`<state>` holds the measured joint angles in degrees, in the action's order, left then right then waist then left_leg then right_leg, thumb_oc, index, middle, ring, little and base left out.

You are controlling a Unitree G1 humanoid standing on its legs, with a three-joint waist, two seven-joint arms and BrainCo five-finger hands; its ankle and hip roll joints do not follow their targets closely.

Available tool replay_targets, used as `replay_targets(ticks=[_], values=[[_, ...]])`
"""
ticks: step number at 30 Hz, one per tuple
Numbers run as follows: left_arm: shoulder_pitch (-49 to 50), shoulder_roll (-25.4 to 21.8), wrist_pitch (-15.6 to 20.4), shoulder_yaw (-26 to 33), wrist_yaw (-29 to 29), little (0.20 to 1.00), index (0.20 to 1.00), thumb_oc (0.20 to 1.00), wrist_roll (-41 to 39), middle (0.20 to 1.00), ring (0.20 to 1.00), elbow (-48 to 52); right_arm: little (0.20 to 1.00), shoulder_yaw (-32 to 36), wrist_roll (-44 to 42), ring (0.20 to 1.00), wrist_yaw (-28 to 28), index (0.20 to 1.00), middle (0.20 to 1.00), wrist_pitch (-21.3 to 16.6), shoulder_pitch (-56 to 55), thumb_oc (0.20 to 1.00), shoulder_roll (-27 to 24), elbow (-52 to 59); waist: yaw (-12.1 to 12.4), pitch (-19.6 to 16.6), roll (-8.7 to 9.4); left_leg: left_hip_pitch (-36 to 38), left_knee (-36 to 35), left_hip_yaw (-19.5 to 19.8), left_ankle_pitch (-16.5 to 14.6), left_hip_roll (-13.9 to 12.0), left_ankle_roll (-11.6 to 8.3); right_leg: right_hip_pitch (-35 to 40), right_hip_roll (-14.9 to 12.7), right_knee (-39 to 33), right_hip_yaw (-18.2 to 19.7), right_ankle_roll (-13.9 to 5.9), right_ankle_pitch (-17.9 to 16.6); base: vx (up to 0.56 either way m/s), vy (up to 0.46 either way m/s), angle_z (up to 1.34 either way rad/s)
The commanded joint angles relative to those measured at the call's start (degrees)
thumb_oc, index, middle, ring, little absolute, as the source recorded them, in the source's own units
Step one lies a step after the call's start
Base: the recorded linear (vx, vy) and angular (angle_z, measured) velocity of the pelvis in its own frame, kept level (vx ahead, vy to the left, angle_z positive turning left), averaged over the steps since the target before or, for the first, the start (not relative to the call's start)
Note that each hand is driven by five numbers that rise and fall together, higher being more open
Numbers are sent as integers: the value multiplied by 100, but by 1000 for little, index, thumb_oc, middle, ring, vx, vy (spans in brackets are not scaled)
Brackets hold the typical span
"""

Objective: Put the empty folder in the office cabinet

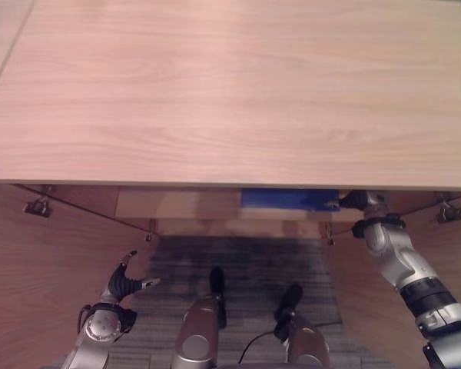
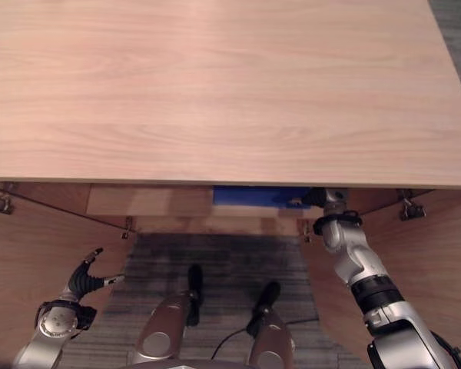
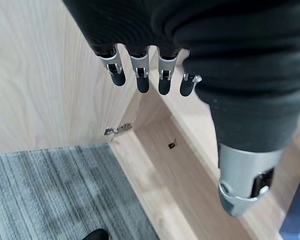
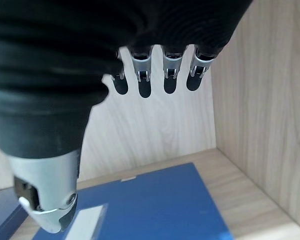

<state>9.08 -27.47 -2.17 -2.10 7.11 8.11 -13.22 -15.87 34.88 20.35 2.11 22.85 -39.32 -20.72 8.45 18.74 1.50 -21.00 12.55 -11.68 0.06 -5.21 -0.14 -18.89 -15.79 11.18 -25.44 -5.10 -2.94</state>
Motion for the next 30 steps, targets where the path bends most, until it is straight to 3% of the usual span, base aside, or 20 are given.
replay_targets(ticks=[1, 4, 6, 9, 17, 30], values=[[-70, -256, 235, -57, 168, 1000, 1000, 1000, -61, 1000, 1000, 354, 1000, -65, -107, 1000, 311, 1000, 1000, -49, 272, 1000, -204, 150, 11, -150, 144, -244, 481, 424, -643, -31, -12, 27, -461, 547, 91, -470, 108, -92, -143, 18], [-216, -283, 262, -153, 219, 1000, 1000, 1000, -113, 1000, 1000, 479, 1000, -29, -119, 1000, 411, 1000, 1000, -79, 432, 1000, -335, 311, -17, -42, 98, -681, 883, 564, -685, -122, -69, -361, -506, 1049, 153, -383, 339, -72, -101, 18], [-350, -289, 292, -189, 283, 1000, 1000, 1000, -178, 1000, 1000, 662, 1000, 116, -113, 1000, 508, 1000, 1000, -145, 589, 1000, -550, 666, -74, -2, 71, -1349, 1449, 793, -799, -226, -70, -978, -488, 1749, 210, -241, 710, -68, -127, 22], [-371, -223, 292, -174, 322, 1000, 1000, 1000, -204, 1000, 1000, 783, 1000, 358, -74, 1000, 625, 1000, 1000, -163, 571, 1000, -697, 987, -144, -18, 27, -1812, 1901, 914, -933, -218, -64, -1431, -530, 2315, 227, -142, 996, -7, -48, 16], [-531, -82, 244, -58, 524, 1000, 1000, 1000, -213, 1000, 1000, 918, 1000, 906, 67, 1000, 910, 1000, 1000, -60, 618, 1000, -832, 1496, -312, -273, 58, -3210, 3093, 945, -1342, -368, -141, -2821, -903, 3661, 513, 50, 1666, 10, -2, 10], [-765, -101, 299, 177, 716, 1000, 1000, 1000, -346, 1000, 1000, 1599, 1000, 1007, 26, 1000, 921, 1000, 1000, -1, 651, 1000, -1135, 1534, -372, -423, 132, -4524, 4163, 1001, -1604, -380, -183, -4234, -1089, 4905, 1020, 405, 2291, 4, -9, 0]])
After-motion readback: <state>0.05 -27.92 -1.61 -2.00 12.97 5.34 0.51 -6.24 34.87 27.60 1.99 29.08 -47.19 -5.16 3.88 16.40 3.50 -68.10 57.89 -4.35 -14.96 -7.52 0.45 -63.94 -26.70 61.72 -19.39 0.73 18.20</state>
